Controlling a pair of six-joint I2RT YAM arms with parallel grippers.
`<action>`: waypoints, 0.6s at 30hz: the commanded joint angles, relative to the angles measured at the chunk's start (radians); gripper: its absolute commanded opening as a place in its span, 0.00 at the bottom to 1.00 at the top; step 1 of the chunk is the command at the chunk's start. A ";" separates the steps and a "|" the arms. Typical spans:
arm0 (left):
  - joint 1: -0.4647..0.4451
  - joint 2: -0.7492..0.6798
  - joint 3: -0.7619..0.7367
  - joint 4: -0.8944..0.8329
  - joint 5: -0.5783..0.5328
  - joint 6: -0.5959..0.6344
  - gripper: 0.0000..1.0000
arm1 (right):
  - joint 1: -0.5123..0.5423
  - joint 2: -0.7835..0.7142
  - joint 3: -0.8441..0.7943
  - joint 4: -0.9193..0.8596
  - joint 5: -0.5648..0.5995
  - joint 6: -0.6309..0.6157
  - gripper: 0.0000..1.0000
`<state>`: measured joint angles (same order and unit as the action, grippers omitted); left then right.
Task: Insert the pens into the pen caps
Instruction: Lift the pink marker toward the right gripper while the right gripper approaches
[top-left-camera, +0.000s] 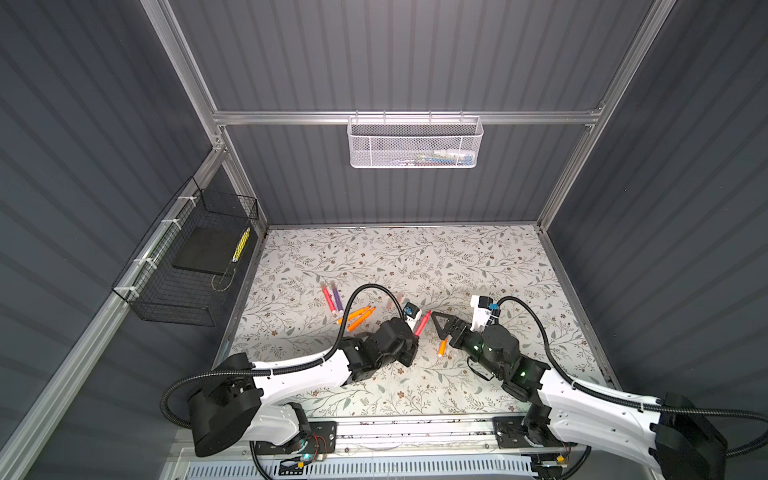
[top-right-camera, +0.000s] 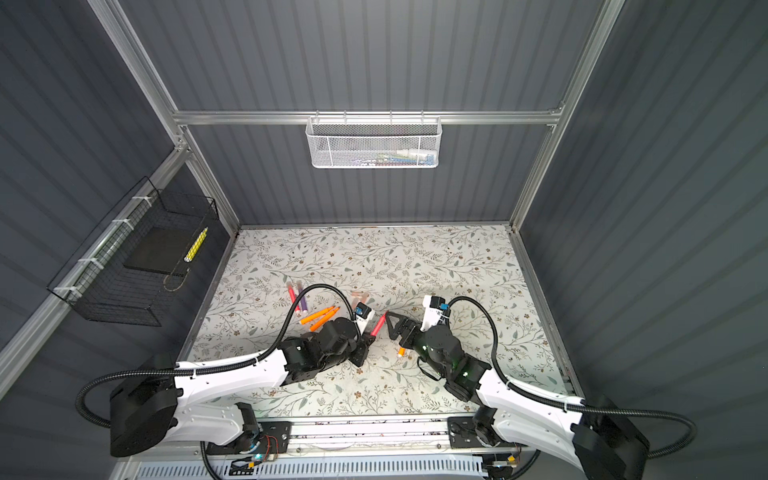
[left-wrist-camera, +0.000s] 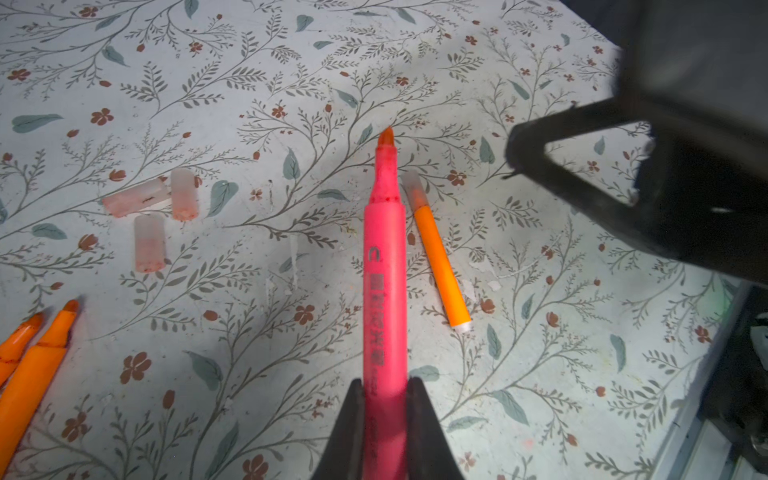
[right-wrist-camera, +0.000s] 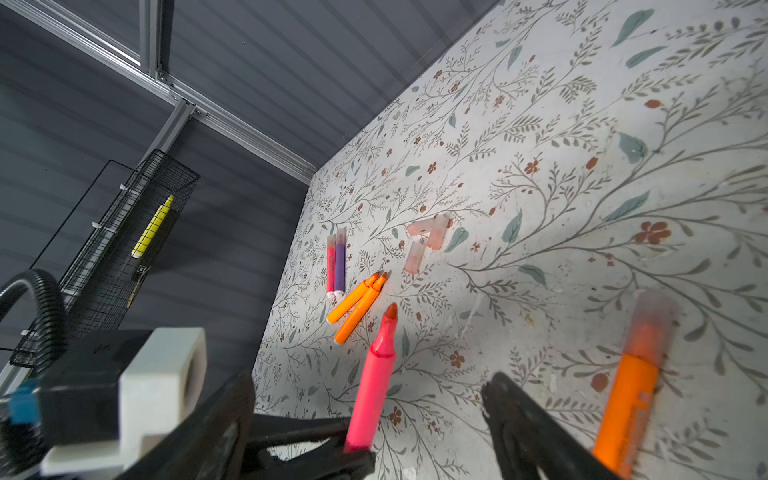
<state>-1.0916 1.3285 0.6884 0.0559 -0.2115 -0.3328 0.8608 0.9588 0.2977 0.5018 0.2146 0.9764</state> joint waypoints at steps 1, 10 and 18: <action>-0.027 -0.044 -0.039 0.089 0.029 0.029 0.00 | 0.010 0.024 -0.011 0.086 0.035 0.054 0.84; -0.030 -0.078 -0.075 0.154 0.095 0.038 0.00 | 0.015 0.060 0.003 0.052 0.055 0.091 0.75; -0.031 -0.080 -0.082 0.184 0.153 0.039 0.00 | 0.017 0.134 0.054 0.048 0.033 0.085 0.62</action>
<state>-1.1187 1.2648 0.6228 0.2073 -0.0959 -0.3164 0.8726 1.0767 0.3111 0.5461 0.2497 1.0645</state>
